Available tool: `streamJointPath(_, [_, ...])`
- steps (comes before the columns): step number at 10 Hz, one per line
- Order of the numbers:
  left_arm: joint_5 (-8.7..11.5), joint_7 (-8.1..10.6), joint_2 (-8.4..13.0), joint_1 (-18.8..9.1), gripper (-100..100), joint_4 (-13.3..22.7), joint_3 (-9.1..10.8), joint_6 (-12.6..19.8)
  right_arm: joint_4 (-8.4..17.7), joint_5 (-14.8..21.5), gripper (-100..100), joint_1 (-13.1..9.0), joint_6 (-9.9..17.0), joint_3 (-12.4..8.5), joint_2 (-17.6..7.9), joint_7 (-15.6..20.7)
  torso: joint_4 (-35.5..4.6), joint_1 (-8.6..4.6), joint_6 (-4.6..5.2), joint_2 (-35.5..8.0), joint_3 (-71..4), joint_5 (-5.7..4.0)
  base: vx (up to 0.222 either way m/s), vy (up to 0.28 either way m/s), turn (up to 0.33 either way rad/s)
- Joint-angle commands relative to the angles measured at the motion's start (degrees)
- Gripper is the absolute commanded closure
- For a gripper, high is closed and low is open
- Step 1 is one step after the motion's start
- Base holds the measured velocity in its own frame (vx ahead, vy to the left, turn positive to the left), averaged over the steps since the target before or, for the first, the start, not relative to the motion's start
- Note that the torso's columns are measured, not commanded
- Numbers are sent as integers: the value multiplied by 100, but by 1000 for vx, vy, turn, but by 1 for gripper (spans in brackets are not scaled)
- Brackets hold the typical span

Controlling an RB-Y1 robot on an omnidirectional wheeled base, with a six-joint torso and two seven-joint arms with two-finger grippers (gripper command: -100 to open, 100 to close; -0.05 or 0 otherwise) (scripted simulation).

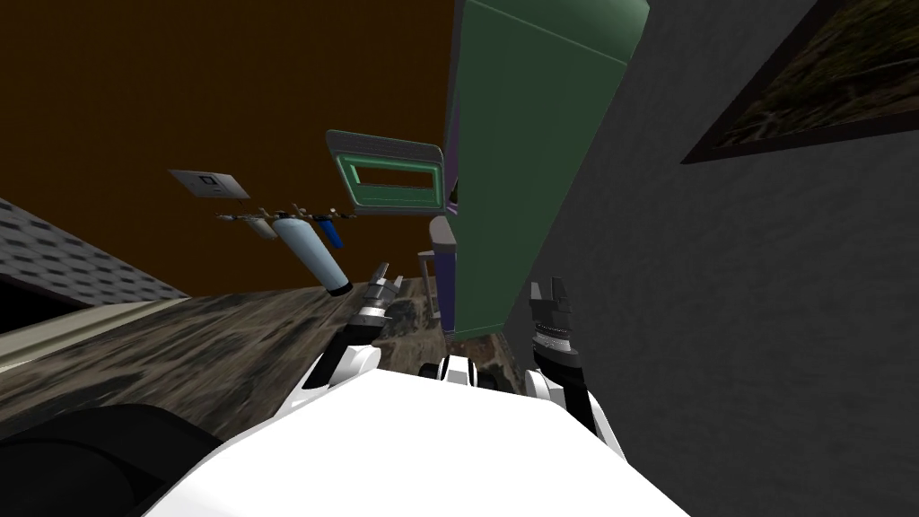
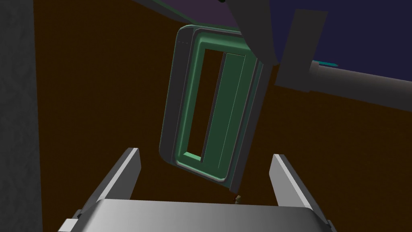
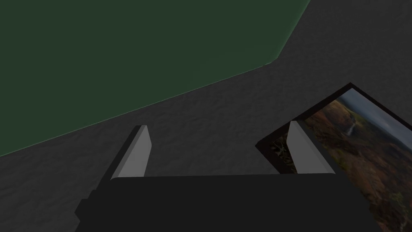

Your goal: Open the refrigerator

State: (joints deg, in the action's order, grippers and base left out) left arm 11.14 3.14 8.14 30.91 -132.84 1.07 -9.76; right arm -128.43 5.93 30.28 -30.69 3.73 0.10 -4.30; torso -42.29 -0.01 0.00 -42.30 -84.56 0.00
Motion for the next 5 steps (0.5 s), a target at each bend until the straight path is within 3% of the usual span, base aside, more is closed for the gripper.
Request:
streamJointPath(1, [113,20,-57,24,-100,-57,92,321,0,0,0,1,0,0,0,0,2,-4,0,10,-4,-1,134,-95,68])
streamJointPath(5, [310,51,8,74,-100,-162,247,876,0,0,0,1,0,0,0,0,0,3,-1,3,-1,1,138,-108,86])
